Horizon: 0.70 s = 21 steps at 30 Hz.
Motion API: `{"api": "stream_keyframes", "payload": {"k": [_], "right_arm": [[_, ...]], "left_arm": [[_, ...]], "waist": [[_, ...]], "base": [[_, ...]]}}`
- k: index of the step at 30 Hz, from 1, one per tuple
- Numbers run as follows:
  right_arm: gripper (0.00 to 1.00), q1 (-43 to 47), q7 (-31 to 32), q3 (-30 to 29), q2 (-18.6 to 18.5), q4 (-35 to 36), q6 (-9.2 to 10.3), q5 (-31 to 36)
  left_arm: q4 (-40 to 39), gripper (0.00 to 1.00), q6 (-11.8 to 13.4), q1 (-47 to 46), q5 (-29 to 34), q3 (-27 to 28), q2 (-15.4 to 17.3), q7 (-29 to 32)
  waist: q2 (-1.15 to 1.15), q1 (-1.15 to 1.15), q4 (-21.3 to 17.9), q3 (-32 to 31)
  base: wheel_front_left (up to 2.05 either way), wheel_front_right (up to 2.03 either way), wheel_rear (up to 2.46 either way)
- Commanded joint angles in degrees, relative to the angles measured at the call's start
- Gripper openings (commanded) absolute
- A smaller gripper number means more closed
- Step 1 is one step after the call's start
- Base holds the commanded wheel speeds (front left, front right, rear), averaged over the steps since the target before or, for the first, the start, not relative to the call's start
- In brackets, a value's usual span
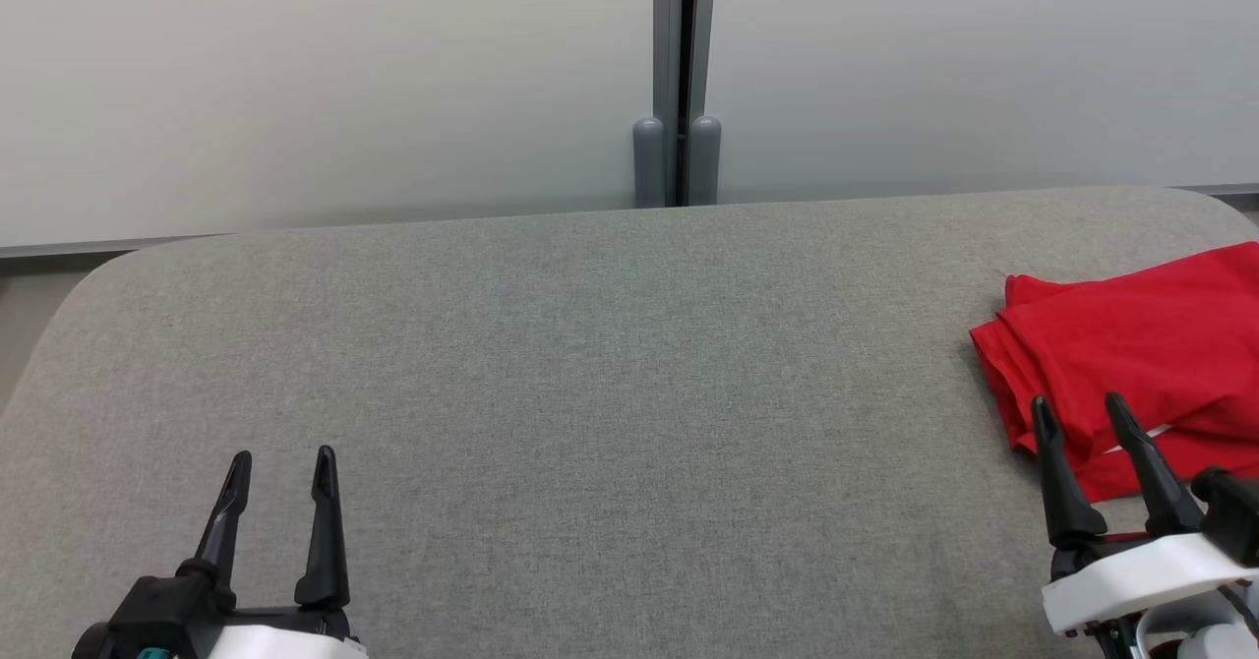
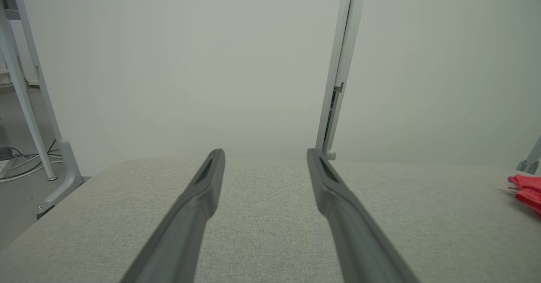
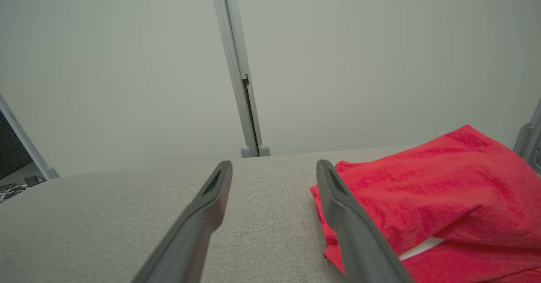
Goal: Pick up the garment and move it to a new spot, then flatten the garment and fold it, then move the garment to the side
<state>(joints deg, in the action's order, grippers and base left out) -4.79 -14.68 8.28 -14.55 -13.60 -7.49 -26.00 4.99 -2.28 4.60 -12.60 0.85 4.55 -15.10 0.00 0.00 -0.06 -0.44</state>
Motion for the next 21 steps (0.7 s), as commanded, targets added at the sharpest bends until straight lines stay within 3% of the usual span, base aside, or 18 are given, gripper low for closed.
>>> {"api": "stream_keyframes", "payload": {"k": [1,15,16,21], "right_arm": [[1.0,0.7,-0.49,0.2,-0.17,0.57,-0.02,0.22],[1.0,1.13,-0.6,1.38,0.05,0.63,-0.02,-0.59],[0.0,0.74,-0.22,1.45,0.22,0.59,0.0,-0.31],[0.0,1.38,0.61,1.3,1.35,-0.51,0.0,-2.39]], "left_arm": [[0.25,1.0,-0.42,0.59,0.56,0.41,-0.06,-0.04],[2.41,1.0,-1.95,0.93,2.0,0.5,-1.19,-0.03],[2.51,0.0,-1.9,0.32,1.9,0.41,-1.3,-0.01],[4.78,0.0,-2.04,0.41,-0.53,0.63,-1.86,1.0]], "waist": [[0.0,0.0,-0.1,-0.01],[0.0,0.0,0.07,-0.6],[0.0,0.0,0.07,-0.6],[0.0,0.0,0.07,-0.6]], "base": [[0.0,0.0,0.0],[0.0,0.0,0.0],[0.0,0.0,0.0],[0.0,0.0,0.0]]}}
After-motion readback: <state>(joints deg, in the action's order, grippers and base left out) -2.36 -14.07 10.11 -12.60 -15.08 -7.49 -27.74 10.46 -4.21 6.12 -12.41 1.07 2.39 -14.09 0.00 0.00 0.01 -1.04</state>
